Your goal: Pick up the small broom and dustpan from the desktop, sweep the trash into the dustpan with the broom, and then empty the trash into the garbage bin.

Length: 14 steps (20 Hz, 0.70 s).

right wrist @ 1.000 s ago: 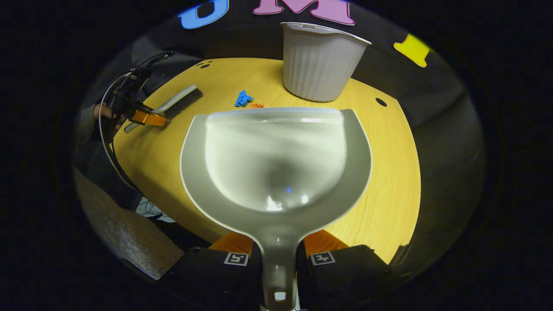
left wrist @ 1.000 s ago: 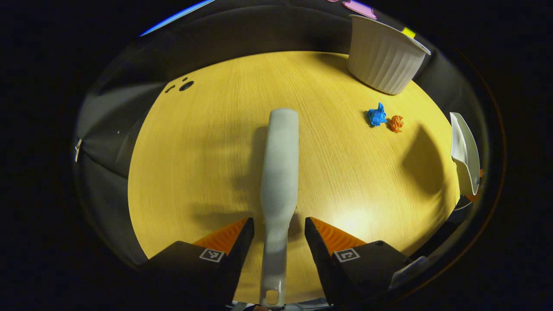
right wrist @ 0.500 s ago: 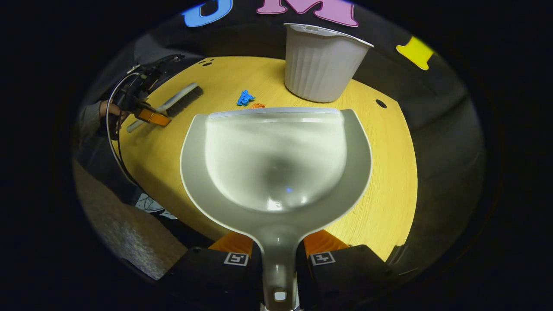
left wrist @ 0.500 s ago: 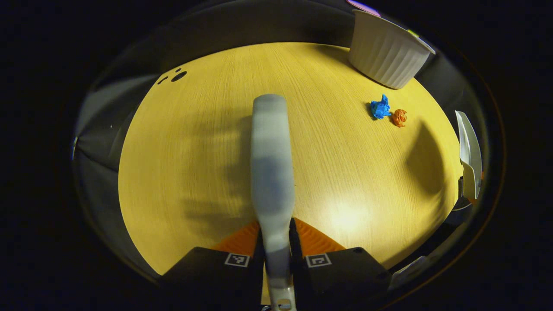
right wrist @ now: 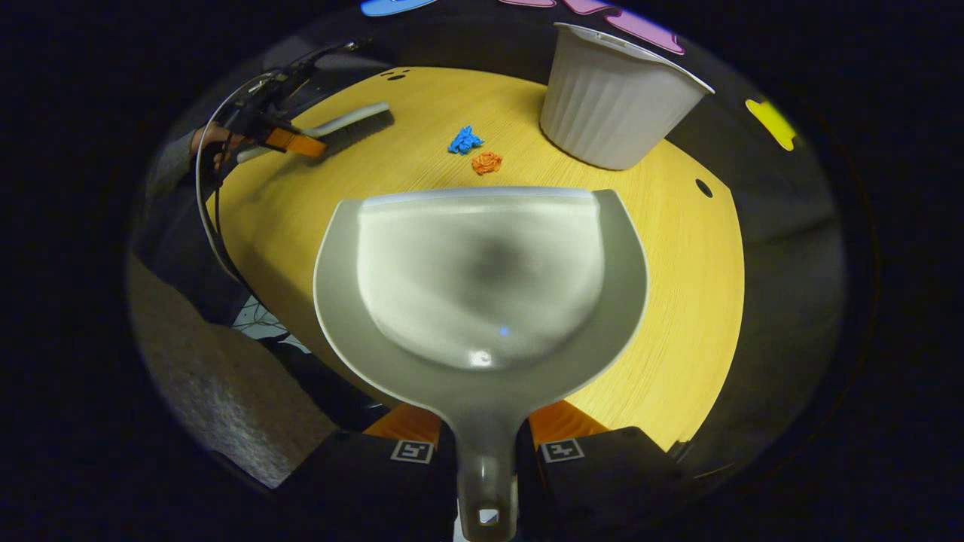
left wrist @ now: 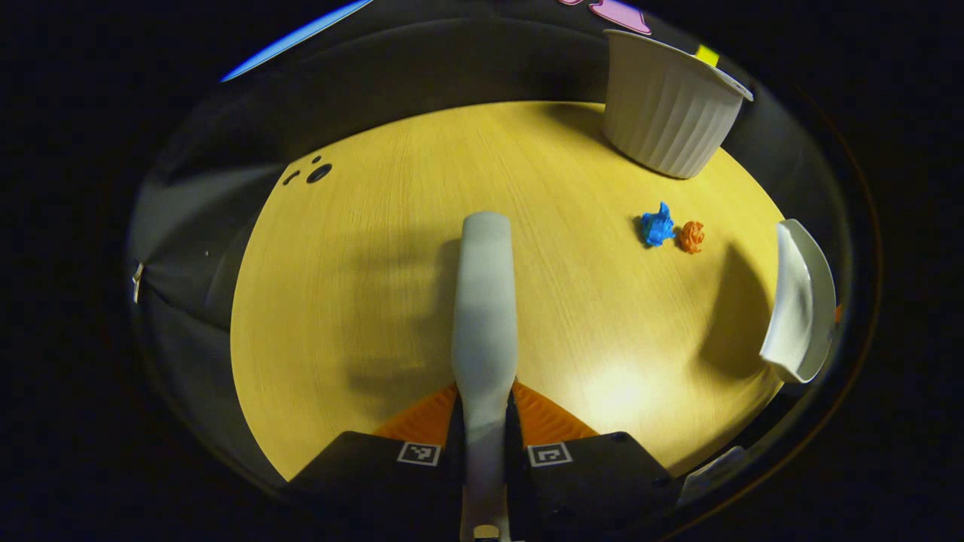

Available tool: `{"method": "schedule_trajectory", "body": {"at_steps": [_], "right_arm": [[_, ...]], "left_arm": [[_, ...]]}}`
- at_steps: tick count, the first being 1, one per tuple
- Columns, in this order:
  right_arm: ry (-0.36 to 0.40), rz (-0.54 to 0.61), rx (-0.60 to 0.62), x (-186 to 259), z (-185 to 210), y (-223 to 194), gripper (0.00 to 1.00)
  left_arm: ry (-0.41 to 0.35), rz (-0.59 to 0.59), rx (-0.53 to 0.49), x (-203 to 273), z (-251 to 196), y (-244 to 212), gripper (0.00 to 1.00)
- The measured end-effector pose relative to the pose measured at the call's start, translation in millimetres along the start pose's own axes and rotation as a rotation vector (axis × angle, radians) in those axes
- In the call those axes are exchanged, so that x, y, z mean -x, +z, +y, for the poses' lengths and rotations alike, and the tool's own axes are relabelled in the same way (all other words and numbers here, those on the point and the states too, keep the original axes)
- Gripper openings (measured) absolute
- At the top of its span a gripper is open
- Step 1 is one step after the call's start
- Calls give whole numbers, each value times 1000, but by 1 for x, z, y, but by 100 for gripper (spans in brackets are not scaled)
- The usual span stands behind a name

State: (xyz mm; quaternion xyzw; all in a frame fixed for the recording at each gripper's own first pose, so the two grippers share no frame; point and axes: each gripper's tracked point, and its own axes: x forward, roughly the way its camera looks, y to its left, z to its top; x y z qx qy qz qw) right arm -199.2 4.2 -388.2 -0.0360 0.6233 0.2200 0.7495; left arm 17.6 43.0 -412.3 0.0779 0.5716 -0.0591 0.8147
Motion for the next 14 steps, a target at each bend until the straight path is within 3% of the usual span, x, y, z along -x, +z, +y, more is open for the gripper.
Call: {"method": "schedule_trajectory", "body": {"at_steps": [1,3,4,5,10,11,12,14], "right_arm": [[5,16,1,-3,0,0,37],[24,50,-3,-8,1,-1,41],[38,62,-5,-11,2,0,32],[50,75,-7,-14,3,0,41],[64,117,-19,-28,1,0,37],[67,121,-21,-29,1,0,32],[71,127,-22,-31,0,0,37],[78,141,-15,-35,0,1,37]], "left_arm": [[-7,-8,-9,-1,-5,9,27],[-23,-21,-29,-5,-20,23,28],[-31,-29,-42,-8,-28,30,26],[-41,-34,-57,-11,-36,38,28],[-84,-45,-127,-23,-75,63,26],[-92,-49,-142,-25,-83,68,27],[-99,-50,-160,-28,-90,72,27],[-120,-50,-199,-32,-105,78,25]]}}
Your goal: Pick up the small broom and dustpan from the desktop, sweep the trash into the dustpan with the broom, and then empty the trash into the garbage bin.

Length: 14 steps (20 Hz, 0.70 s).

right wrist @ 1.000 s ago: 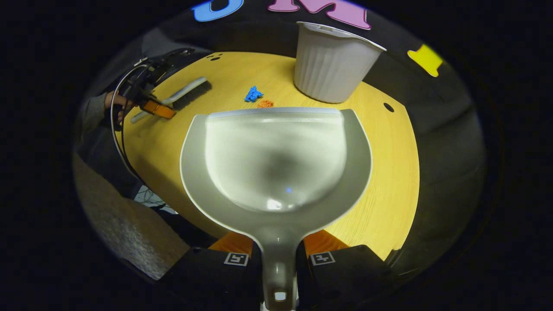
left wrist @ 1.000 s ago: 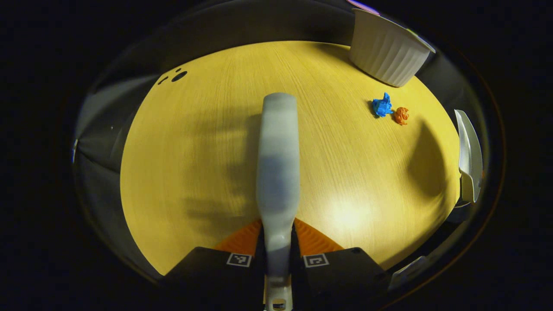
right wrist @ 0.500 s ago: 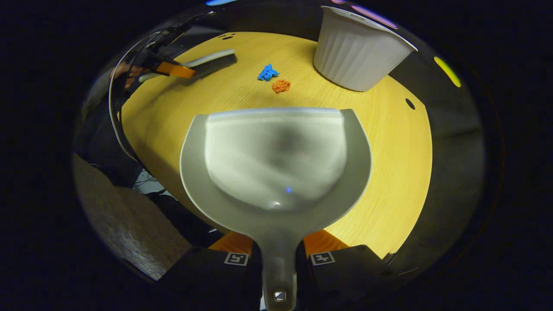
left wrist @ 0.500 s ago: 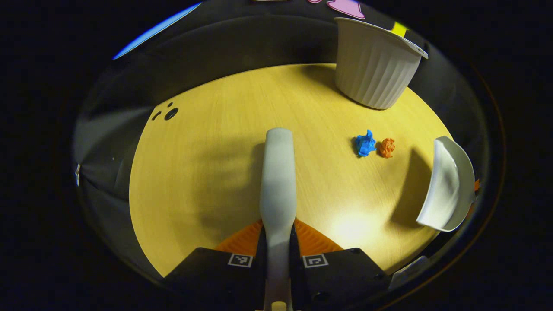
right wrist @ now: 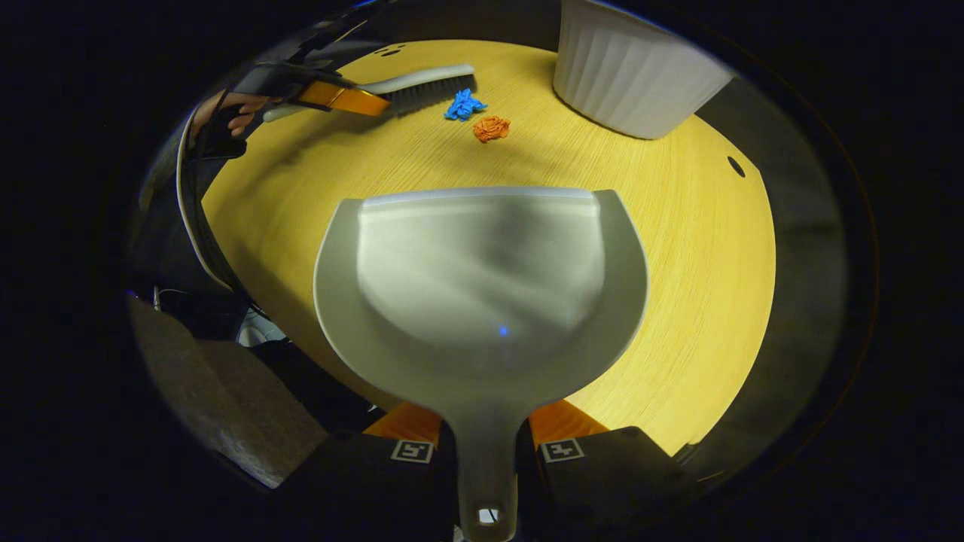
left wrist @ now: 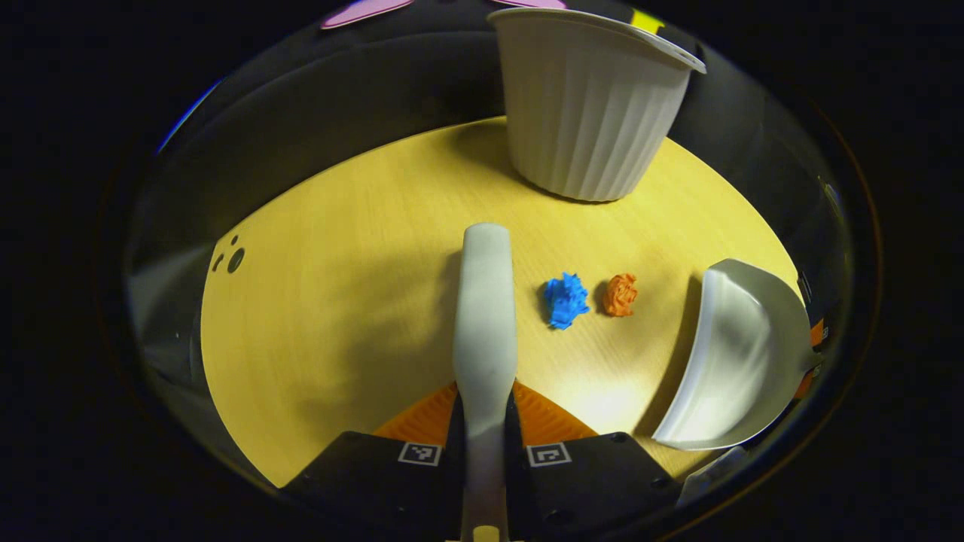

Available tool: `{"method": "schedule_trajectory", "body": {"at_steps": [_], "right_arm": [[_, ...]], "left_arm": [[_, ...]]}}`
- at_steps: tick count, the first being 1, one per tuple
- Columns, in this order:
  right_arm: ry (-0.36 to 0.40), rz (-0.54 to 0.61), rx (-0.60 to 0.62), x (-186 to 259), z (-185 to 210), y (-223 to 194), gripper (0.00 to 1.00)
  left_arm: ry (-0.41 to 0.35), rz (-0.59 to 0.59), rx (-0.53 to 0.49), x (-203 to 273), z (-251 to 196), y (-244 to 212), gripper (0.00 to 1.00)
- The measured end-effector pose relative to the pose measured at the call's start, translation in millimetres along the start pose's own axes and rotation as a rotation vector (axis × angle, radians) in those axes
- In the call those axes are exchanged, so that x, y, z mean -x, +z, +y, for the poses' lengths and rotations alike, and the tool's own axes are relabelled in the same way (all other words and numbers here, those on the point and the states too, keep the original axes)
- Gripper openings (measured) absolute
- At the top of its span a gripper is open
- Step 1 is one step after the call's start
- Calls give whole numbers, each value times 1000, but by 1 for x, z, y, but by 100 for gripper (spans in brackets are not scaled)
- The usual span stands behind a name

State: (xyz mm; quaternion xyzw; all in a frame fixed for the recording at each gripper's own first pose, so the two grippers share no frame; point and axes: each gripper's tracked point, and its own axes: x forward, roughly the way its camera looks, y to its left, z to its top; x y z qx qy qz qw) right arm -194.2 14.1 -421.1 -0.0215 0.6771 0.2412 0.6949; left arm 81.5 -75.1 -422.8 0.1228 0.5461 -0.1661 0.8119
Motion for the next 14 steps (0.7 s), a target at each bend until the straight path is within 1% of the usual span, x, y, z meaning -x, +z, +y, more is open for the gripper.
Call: {"method": "schedule_trajectory", "body": {"at_steps": [1,2,4,6,7,8,11,12,13,14], "right_arm": [[1,8,5,-3,-1,0,37],[4,13,11,-5,-3,1,41],[9,23,21,-7,-5,2,37],[11,29,26,-10,-9,3,37],[11,23,27,-11,-12,5,40],[14,18,25,-12,-13,6,37],[14,7,34,-15,-22,5,37],[11,5,46,-16,-24,5,41],[7,4,59,-17,-26,5,32],[2,1,74,-17,-29,4,37]], "left_arm": [[-15,1,-18,-2,-8,4,27],[-32,2,-33,-4,-15,5,27],[-74,6,-56,-4,-30,8,27],[-121,12,-77,-2,-45,8,27],[-142,18,-85,1,-52,7,25],[-162,23,-91,3,-57,4,27],[-237,40,-132,9,-76,-1,27],[-272,47,-150,12,-81,-3,27],[-300,45,-163,15,-86,-2,27],[-325,47,-175,15,-90,-1,27]]}}
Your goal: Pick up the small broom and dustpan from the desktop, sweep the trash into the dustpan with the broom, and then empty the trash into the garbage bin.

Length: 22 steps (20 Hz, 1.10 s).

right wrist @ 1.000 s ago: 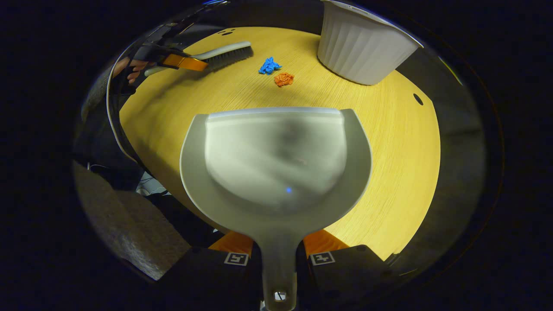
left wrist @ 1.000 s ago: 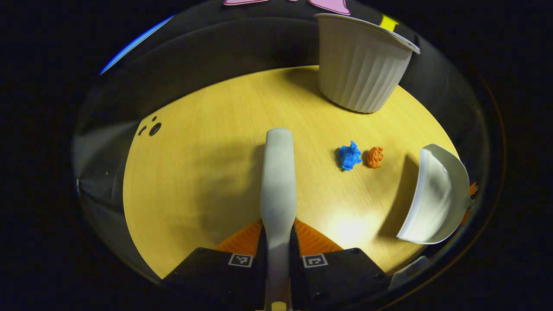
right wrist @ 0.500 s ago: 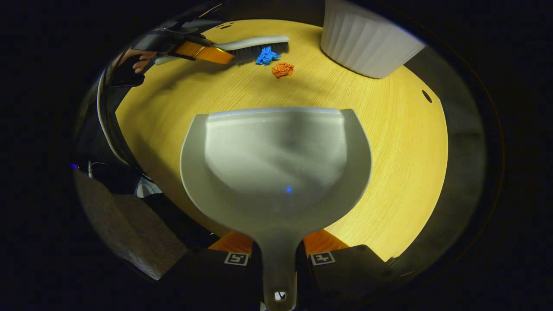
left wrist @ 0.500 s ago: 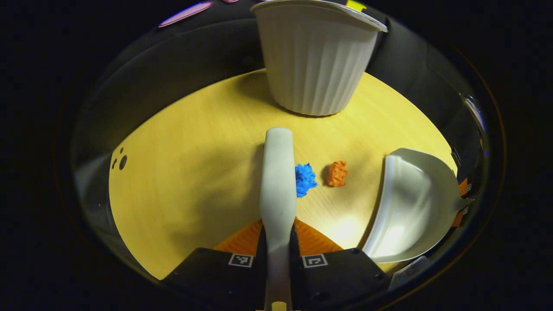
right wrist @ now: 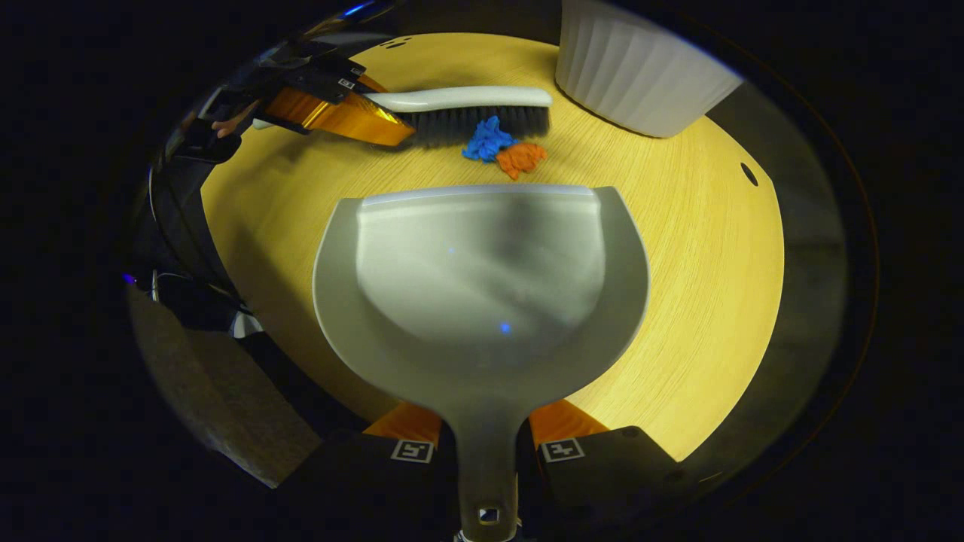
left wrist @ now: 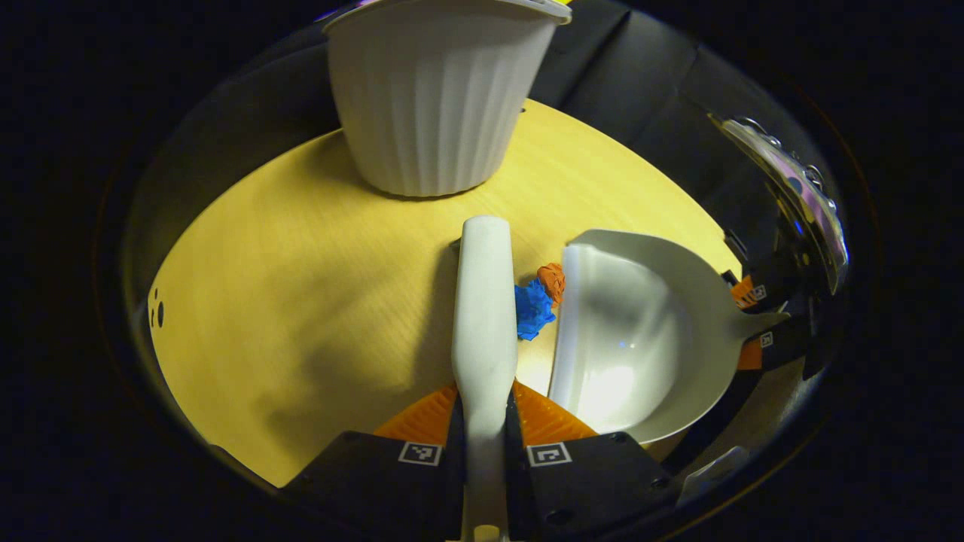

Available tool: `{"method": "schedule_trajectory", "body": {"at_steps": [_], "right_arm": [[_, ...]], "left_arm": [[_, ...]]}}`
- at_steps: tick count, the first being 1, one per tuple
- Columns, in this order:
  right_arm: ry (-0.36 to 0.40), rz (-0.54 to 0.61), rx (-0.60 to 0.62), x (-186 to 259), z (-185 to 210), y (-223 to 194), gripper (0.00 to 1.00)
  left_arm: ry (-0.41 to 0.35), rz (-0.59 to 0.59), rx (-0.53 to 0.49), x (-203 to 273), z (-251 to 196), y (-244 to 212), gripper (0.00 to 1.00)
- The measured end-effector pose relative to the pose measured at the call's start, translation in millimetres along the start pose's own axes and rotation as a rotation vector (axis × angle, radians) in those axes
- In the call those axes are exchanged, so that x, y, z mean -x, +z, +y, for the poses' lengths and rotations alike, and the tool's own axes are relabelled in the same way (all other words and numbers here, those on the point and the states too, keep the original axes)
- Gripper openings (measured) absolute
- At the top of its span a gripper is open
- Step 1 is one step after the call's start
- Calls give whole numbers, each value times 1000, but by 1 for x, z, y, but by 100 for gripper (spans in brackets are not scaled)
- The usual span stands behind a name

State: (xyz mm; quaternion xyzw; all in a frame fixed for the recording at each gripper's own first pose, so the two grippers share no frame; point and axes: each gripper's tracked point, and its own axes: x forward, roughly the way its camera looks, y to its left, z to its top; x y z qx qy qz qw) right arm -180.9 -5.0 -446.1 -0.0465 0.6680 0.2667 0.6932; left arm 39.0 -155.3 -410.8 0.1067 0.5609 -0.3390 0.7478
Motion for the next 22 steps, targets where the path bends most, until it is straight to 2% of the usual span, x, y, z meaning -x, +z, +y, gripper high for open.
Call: {"method": "schedule_trajectory", "body": {"at_steps": [3,5,9,10,12,14,15,16,17,18,19,22], "right_arm": [[-2,-16,22,2,-1,-1,39],[1,-27,25,-3,-2,-6,37],[2,-62,28,-7,-2,-8,37],[3,-69,21,-9,-1,-10,41],[0,-85,14,-11,-3,-9,36],[1,-101,-1,-13,2,-10,32],[3,-109,-12,-15,4,-10,37],[5,-115,-25,-15,5,-9,37],[10,-123,-43,-17,6,-9,37],[14,-134,-63,-18,8,-8,41],[16,-145,-78,-17,10,-9,37],[2,-179,-109,-12,11,-5,37]], "left_arm": [[-73,20,-39,-3,-18,2,27],[-110,36,-68,1,-27,-4,27],[-127,45,-60,11,-35,-12,27],[-140,43,-46,16,-39,-15,27],[-151,40,-33,25,-42,-19,27],[-134,35,-29,32,-40,-25,27],[-120,24,-26,36,-37,-26,25],[-101,6,-21,40,-33,-26,28],[-78,-14,-10,45,-26,-25,27],[-48,-32,5,46,-16,-26,27],[-17,-49,22,49,-6,-26,27],[79,-86,89,61,28,-31,25]]}}
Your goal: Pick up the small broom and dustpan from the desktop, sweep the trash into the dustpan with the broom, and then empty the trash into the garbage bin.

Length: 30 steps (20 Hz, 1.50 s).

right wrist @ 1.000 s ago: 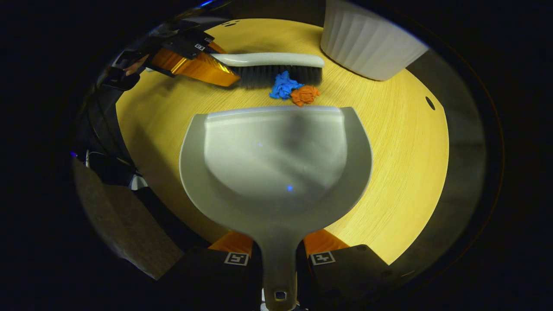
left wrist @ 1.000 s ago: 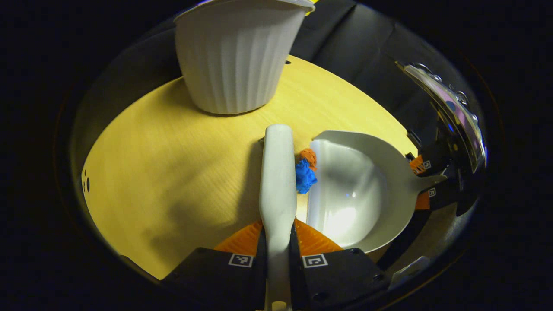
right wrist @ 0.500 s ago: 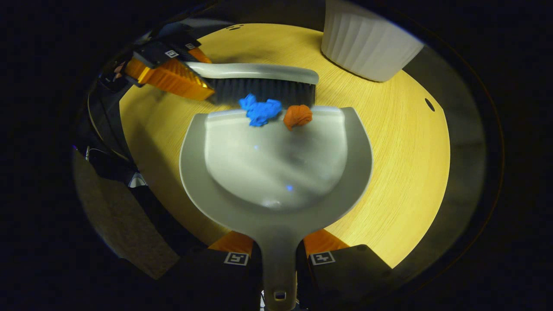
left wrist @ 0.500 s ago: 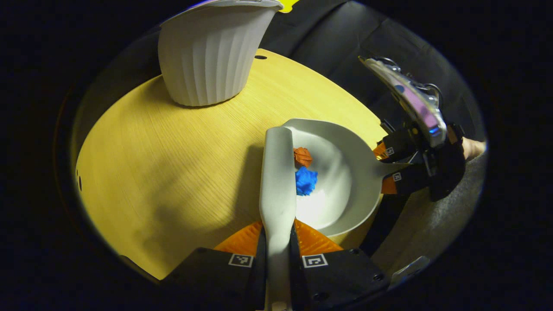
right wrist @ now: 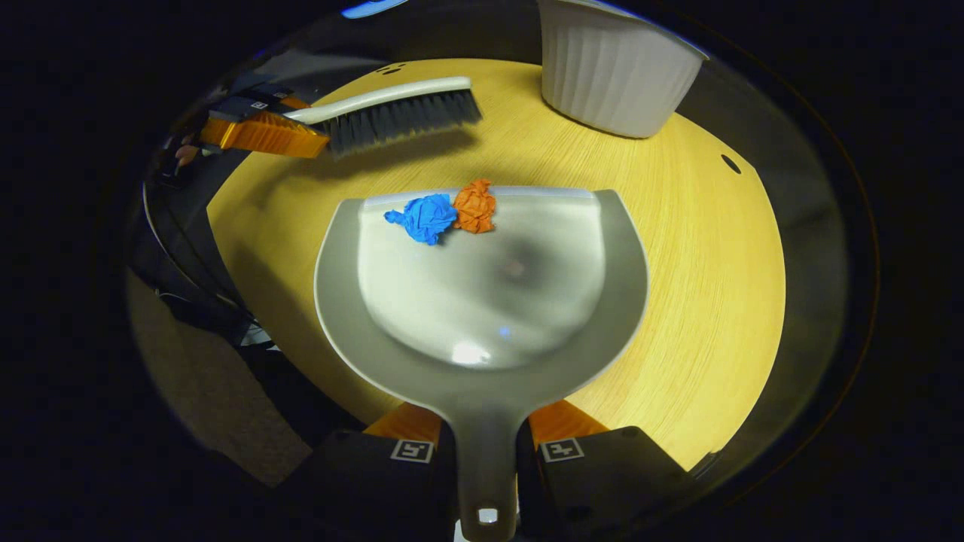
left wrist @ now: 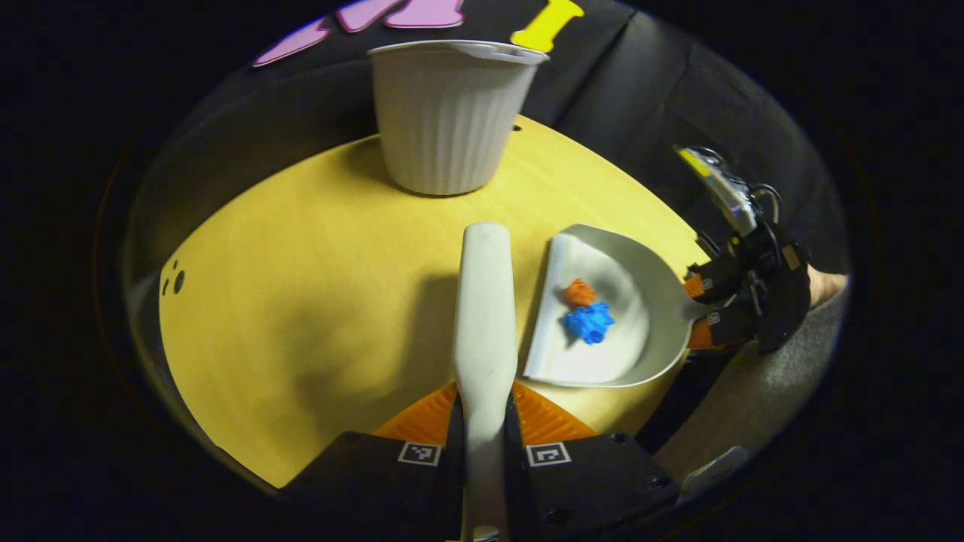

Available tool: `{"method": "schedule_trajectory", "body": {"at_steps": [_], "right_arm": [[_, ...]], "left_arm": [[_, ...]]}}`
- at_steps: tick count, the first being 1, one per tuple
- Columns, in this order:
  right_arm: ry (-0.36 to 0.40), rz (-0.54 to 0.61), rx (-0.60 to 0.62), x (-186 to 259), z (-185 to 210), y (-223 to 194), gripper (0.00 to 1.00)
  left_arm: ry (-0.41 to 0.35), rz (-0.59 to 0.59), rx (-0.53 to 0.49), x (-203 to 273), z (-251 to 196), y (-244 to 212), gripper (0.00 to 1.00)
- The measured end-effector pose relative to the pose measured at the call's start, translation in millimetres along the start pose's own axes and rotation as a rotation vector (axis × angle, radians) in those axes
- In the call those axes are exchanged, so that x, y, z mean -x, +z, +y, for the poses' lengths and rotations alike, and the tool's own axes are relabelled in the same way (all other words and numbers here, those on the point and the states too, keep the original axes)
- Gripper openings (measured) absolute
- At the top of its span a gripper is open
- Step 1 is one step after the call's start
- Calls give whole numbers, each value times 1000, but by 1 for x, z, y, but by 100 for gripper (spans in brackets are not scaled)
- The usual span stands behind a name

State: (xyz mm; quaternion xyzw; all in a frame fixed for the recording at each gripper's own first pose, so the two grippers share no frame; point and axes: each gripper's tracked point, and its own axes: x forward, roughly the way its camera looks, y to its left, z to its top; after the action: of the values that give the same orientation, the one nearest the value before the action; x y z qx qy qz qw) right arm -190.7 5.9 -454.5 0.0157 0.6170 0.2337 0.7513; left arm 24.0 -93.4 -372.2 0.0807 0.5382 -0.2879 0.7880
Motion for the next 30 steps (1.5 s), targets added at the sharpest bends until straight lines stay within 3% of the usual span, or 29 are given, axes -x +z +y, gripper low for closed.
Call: {"method": "schedule_trajectory", "body": {"at_steps": [1,2,7,11,12,13,20,24,30], "right_arm": [[-14,-7,-13,6,1,2,41],[-28,-16,-30,15,0,4,36],[-123,-25,-98,74,-2,12,37],[-173,-27,-173,130,2,29,37],[-182,-29,-198,146,2,34,41],[-187,-30,-218,160,-7,44,37],[-244,-84,-214,252,-66,124,37],[-310,-120,-213,267,-107,173,37],[-383,-60,-179,248,-158,232,37]], "left_arm": [[33,-8,20,5,12,-4,27],[66,-17,40,8,23,-10,27],[123,-28,118,25,57,-36,27],[98,-22,134,27,64,-60,27],[95,-20,129,29,64,-66,27],[93,-18,126,30,66,-71,27],[75,-10,145,32,65,-93,25],[79,-7,131,34,66,-100,27],[82,-20,167,44,68,-111,27]]}}
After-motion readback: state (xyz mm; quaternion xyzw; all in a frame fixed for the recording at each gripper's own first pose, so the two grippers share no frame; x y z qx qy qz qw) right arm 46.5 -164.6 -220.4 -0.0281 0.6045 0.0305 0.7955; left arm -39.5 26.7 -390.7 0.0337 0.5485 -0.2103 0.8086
